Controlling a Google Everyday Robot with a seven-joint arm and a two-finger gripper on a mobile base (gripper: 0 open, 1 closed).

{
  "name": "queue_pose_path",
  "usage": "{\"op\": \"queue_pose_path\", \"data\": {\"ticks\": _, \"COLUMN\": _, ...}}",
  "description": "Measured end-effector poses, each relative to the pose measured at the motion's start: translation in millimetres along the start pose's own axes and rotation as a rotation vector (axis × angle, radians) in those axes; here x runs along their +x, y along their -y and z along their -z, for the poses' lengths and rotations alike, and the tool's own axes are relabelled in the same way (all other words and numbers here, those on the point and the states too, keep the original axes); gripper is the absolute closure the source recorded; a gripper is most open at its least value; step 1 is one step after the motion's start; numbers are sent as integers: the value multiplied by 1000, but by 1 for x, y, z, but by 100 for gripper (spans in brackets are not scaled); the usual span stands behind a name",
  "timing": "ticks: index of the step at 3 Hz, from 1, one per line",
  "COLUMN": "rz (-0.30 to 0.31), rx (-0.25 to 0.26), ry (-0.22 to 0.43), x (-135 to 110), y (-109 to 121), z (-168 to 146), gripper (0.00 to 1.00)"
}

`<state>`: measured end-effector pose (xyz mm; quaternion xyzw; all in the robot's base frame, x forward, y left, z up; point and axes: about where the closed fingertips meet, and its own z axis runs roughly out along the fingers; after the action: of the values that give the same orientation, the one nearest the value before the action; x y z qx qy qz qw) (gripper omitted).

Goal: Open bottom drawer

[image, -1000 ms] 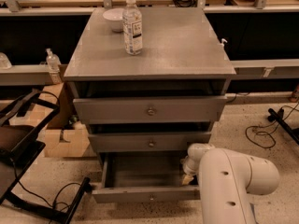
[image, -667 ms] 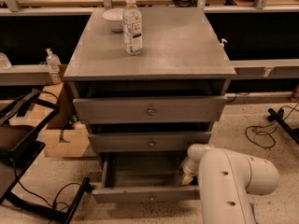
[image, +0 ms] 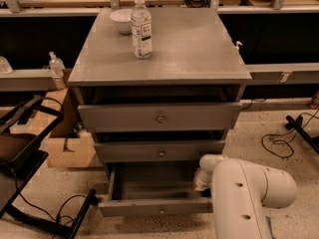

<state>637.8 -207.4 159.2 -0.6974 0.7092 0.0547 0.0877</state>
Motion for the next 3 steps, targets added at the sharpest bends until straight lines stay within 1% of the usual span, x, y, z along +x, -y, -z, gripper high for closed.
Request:
{"op": "queue_pose_path", "data": {"ticks": 1, "rz": 3, "rx": -13, "ry": -3, "x": -3, "y": -1, "z": -6, "gripper": 100}}
{"op": "queue_pose_path", "data": {"ticks": 2, "rz": 3, "rx": -13, "ry": -3, "x": -3, "y": -1, "z": -6, "gripper": 100}}
{"op": "queue_pose_path", "data": {"ticks": 3, "rz": -21, "rx": -79, "ry": 9, "x": -10, "y": -42, "z": -17, "gripper": 100}}
